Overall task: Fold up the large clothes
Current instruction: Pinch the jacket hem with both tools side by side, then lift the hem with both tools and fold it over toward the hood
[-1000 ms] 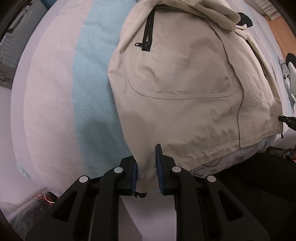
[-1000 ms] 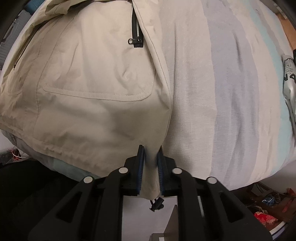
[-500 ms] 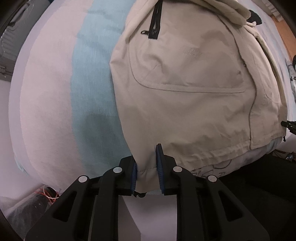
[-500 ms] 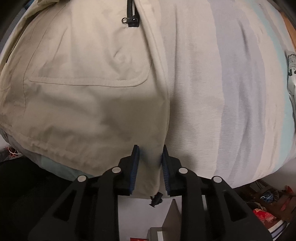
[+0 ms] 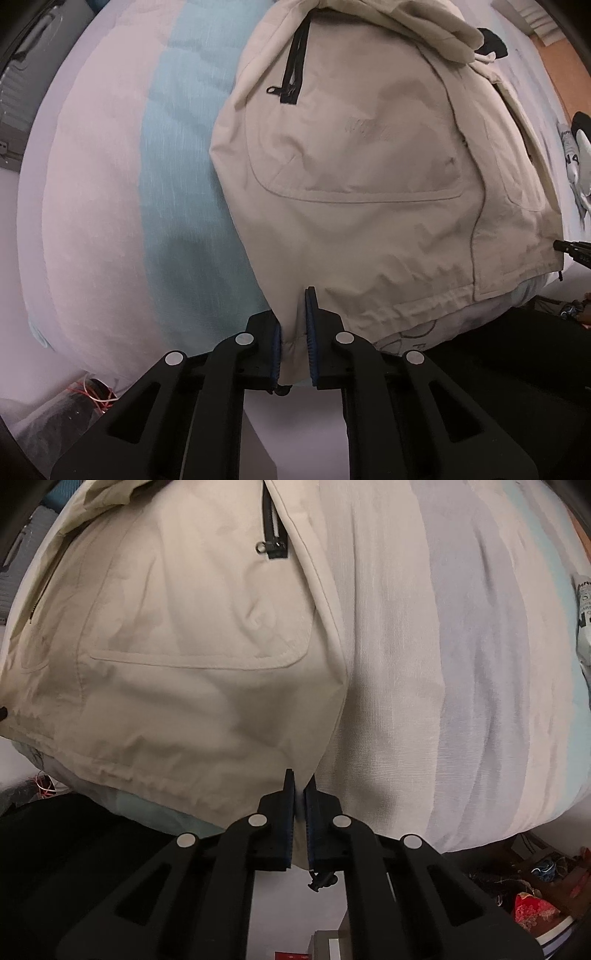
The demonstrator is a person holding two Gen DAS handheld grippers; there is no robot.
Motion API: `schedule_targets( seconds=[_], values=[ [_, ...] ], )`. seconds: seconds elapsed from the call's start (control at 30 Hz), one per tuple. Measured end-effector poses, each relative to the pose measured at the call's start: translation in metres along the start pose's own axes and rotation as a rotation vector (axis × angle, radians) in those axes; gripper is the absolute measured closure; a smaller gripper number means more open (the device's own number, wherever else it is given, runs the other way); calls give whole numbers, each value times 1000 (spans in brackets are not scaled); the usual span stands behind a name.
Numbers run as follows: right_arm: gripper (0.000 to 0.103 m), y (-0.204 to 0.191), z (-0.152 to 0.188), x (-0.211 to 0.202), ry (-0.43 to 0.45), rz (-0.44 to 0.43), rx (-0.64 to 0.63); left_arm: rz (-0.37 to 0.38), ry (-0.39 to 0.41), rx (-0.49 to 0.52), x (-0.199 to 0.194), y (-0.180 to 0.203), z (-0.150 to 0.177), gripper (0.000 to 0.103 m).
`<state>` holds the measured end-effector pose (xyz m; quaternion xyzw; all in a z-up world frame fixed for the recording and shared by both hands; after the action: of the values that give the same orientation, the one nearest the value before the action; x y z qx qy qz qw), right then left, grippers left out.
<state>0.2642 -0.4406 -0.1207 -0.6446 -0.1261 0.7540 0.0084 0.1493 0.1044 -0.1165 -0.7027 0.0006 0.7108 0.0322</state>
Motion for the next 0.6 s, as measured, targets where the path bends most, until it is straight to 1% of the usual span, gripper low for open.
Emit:
schedule_targets(
  seconds=[0.37,0.4,0.6],
  values=[
    [99,-8,-15,-38,1,-11,-20,2,1,17,-7,-3,0,94],
    [99,-3,-4,-34,0,-11,-29,-2,-2,19,-8,-4,0,94],
    [99,-5,-7,-54,8,-14,-41,-42,-22,45,-14,-3,-2,93]
  ],
)
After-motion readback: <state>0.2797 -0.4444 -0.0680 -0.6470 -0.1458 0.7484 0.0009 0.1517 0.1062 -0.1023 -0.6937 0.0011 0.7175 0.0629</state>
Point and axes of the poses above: each gripper's, at about its wrist camera, not at the fingertips, and x roughly the way its jaws point, y to its right, z to its underside, the point moved 3 cm from there along x, roughly the way its jaws point, and after that the axes turned 8 degrees about -z, right-handed, at the moved point
